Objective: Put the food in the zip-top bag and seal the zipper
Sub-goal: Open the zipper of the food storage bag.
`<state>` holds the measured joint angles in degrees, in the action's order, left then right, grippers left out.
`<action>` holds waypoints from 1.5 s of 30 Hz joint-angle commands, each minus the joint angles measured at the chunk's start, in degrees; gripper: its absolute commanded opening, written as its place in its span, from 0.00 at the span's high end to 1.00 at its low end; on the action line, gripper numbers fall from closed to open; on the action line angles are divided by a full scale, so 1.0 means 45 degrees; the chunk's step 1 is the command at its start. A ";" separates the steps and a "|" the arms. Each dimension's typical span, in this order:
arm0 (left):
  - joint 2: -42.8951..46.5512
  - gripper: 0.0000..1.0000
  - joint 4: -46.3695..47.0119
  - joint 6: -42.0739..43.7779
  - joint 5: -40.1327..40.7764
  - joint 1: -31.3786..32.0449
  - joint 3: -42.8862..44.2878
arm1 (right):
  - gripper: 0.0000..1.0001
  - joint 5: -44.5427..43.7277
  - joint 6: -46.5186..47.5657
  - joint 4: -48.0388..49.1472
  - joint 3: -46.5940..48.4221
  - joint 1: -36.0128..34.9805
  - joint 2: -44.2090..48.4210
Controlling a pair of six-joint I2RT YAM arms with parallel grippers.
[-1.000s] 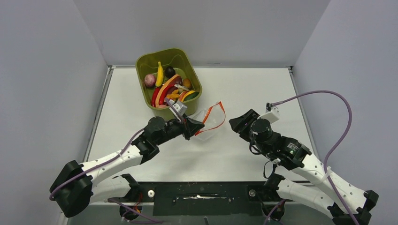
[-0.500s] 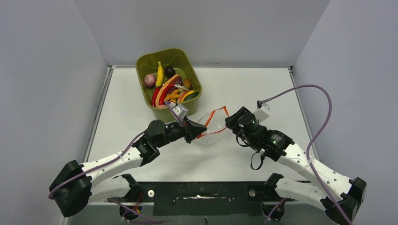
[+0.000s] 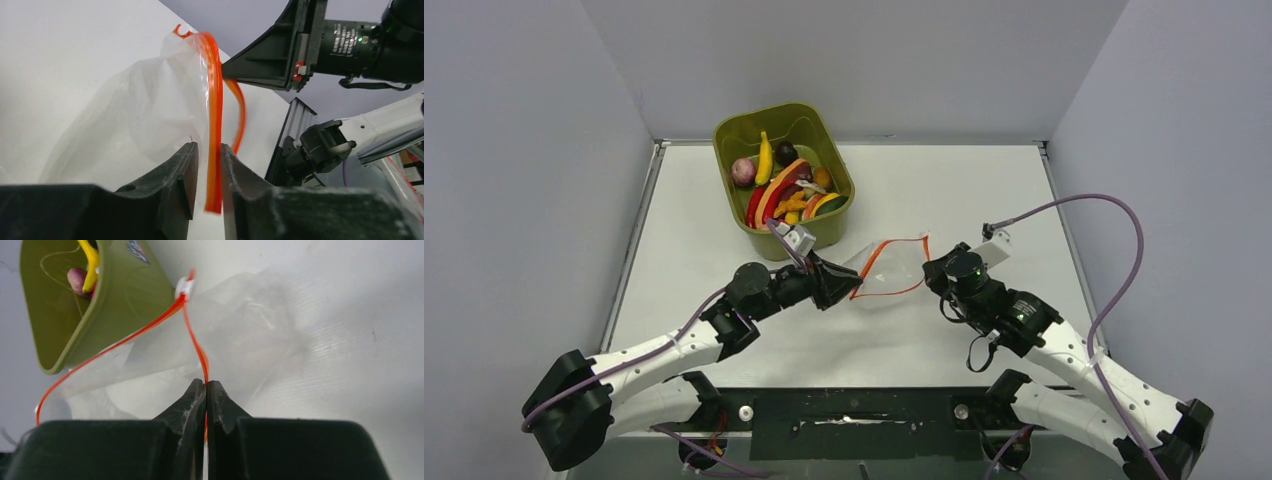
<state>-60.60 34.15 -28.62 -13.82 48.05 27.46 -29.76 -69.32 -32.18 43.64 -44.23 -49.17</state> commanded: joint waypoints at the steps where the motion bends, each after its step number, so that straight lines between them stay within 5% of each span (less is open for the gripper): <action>1: 0.0405 0.66 0.0573 -0.0371 0.0185 0.0063 0.0606 | 1.00 -0.0695 0.2092 0.0763 0.0598 0.0116 0.1109; 10: -0.0929 0.38 -0.1962 0.1398 -0.0421 0.0064 0.4301 | 1.00 0.1404 0.5264 -0.0417 0.2651 0.0065 0.1072; 25: -0.3387 0.34 -0.4224 0.4648 0.0046 0.0155 0.6458 | 1.00 0.3757 0.8081 -0.0986 0.3489 0.0004 0.0224; 28: -0.3626 0.51 -0.4086 0.4924 0.0103 0.0171 0.6279 | 1.00 0.4128 0.8224 -0.0682 0.3408 -0.0004 -0.0071; 33: -0.3442 1.00 -0.3294 0.4709 0.0255 0.0170 0.5851 | 1.00 0.3052 0.7983 -0.0921 0.3457 0.0004 -0.0343; 34: -0.3344 1.00 -0.3024 0.4359 0.0655 0.0180 0.5748 | 1.00 0.2293 0.7453 -0.1298 0.3517 0.0014 -0.0353; 36: -0.3149 1.00 -0.2108 0.3320 0.1669 0.0177 0.5493 | 0.81 0.0165 0.5671 -0.2459 0.3794 0.0004 -0.0399; 40: -0.2869 1.00 -0.0119 0.1784 0.2874 0.0179 0.4683 | 0.58 0.0321 0.3689 -0.1966 0.3030 -0.0077 -0.0028; 45: -0.2948 1.00 0.0349 0.1154 0.3384 0.0176 0.4544 | 0.52 0.0968 0.3105 0.0233 0.1988 -0.0194 0.0453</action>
<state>-75.66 26.94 -18.81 -2.79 48.73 47.51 -24.40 -50.22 -39.42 54.06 -44.51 -48.64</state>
